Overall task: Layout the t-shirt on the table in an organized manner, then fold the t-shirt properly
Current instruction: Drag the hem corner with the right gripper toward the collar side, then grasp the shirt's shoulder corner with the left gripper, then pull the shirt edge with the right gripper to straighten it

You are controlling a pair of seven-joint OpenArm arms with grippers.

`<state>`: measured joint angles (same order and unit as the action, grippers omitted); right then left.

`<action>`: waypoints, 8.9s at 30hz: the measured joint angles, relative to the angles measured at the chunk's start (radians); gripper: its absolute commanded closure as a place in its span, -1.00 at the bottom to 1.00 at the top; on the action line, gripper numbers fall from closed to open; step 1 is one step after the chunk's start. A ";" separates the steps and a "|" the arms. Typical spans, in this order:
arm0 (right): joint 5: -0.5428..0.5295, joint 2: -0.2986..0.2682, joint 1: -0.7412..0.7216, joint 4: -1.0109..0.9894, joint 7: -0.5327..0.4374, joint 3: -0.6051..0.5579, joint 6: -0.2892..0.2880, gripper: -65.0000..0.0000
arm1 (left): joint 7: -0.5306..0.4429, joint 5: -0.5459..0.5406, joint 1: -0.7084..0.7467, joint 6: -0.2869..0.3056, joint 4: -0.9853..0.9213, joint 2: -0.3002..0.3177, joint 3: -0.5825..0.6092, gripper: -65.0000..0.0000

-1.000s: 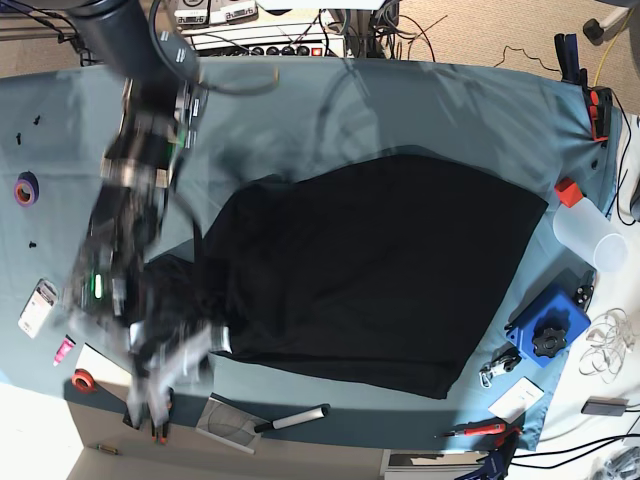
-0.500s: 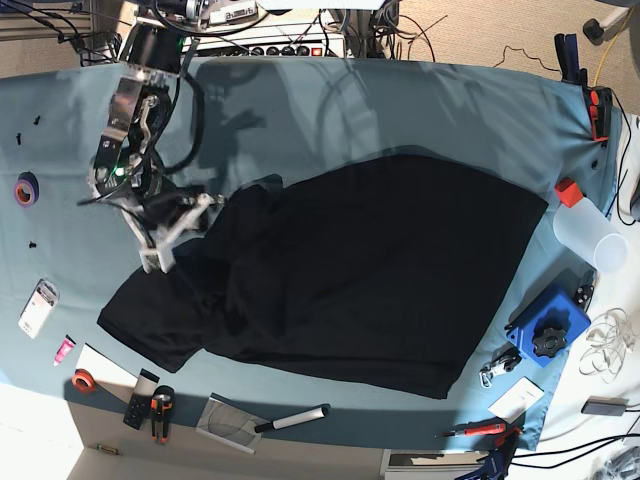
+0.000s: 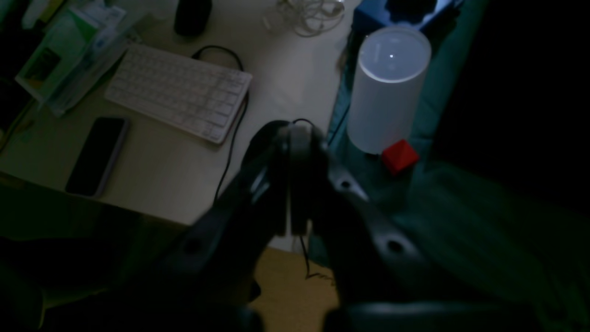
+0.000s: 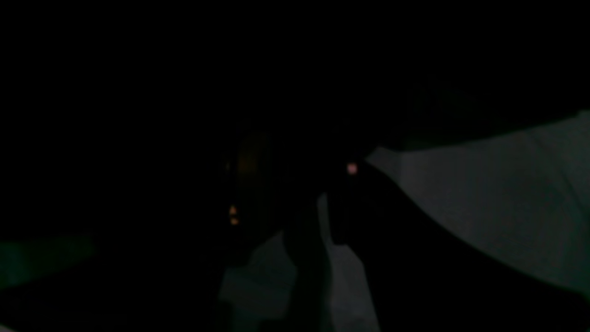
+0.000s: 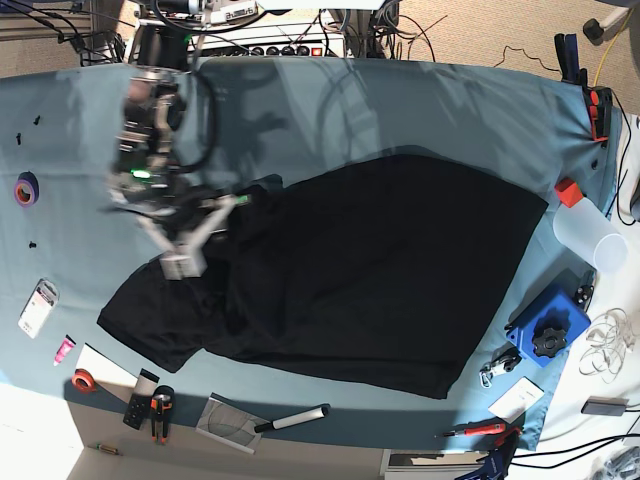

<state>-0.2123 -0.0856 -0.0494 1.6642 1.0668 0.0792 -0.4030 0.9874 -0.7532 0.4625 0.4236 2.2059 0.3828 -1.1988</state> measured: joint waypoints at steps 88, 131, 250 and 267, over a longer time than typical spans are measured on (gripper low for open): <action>0.004 -0.002 0.576 0.674 0.231 0.265 -0.026 1.00 | -0.076 0.240 -0.066 -0.288 -0.158 -0.162 0.755 0.26; 0.001 -0.058 0.576 0.674 0.128 0.265 0.021 1.00 | -0.001 0.059 -0.259 -0.232 -0.504 -0.296 0.610 1.00; -0.412 -0.050 0.040 -0.140 0.085 0.273 -0.211 -0.07 | 0.072 -0.105 -0.239 -0.083 -0.506 -0.197 0.375 1.00; -0.470 -0.047 0.081 0.301 0.347 0.485 -0.205 1.00 | 0.058 -0.105 -0.239 -0.083 -0.506 -0.198 0.375 1.00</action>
<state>-0.6819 -0.1326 0.0315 1.9656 1.4136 0.5640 -0.6079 1.0458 -0.8581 0.2237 0.3408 1.6997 0.1852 -0.8242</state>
